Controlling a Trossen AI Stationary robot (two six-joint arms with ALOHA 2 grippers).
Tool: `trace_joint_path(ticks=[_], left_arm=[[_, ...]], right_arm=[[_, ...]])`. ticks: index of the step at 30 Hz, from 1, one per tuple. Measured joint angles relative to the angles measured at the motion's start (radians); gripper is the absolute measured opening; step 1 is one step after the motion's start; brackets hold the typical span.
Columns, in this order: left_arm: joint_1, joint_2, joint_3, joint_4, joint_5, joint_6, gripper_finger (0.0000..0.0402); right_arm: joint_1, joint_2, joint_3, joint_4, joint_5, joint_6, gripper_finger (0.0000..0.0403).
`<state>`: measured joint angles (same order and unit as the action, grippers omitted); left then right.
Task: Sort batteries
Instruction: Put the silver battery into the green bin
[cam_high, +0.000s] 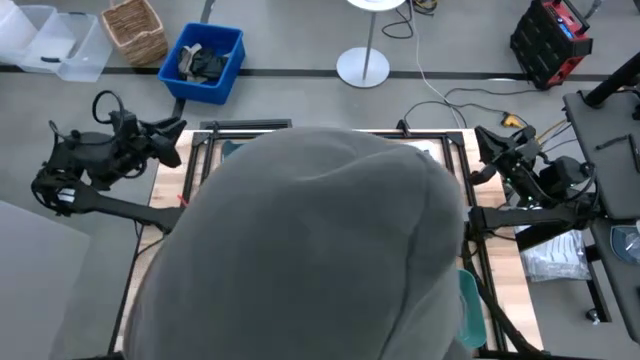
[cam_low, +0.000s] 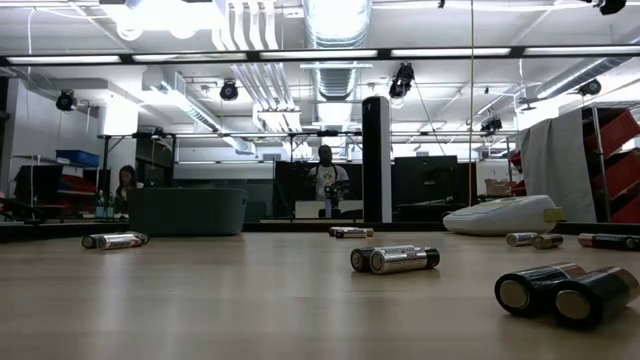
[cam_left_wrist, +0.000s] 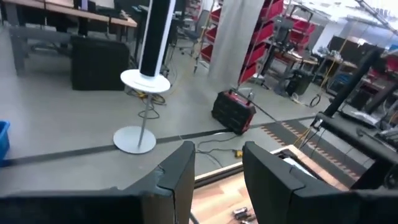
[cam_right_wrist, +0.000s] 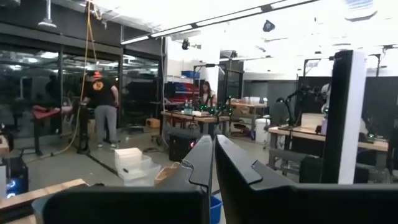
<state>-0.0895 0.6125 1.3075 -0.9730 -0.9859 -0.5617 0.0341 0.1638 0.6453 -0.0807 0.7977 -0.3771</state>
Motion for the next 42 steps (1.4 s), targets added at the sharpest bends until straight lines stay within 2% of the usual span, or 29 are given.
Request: trace_joint_path(ticks=[2,7,10,17,20,24,28,31,35,39,42], left_arm=[[0.000,0.004,-0.004,0.000,0.000,0.021,0.0115],[0.000,0.029,-0.016,-0.002,-0.001,0.225,0.0115],[0.000,0.052,-0.016,-0.001,0.000,0.243,0.0115],[0.000,0.080,-0.011,0.000,0.013,0.310,0.0115],[0.000,0.092,-0.011,0.001,0.065,0.318,0.0115],[0.000,0.105,-0.011,0.001,0.188,0.318,0.0115],[-0.001,0.131,-0.010,0.006,0.253,0.312,0.0115],[-0.001,0.157,-0.010,0.040,0.354,0.310,0.0115],[-0.001,0.205,-0.011,0.087,0.436,0.301,0.0115],[0.000,0.260,-0.011,0.201,0.447,0.297,0.0115],[0.000,0.301,-0.012,0.240,0.414,0.311,0.0115]], right_arm=[[0.000,0.000,0.000,-0.012,0.001,0.010,0.0013],[0.000,0.013,0.000,-0.049,0.001,-0.045,0.0013],[0.000,0.023,0.000,-0.050,-0.001,-0.085,0.0013],[0.000,0.028,0.000,-0.045,-0.003,0.075,0.0013],[0.000,0.028,0.000,-0.042,-0.003,0.090,0.0013],[0.000,0.028,0.000,-0.038,-0.008,0.090,0.0013],[0.000,0.028,0.002,-0.037,-0.010,0.090,0.0013],[0.000,0.028,0.002,-0.037,-0.010,0.090,0.0013],[0.000,0.028,0.002,-0.038,-0.010,0.079,0.0013],[0.000,0.028,0.002,-0.046,-0.010,0.079,0.0013],[0.000,0.028,0.002,-0.059,-0.013,0.097,0.0013]])
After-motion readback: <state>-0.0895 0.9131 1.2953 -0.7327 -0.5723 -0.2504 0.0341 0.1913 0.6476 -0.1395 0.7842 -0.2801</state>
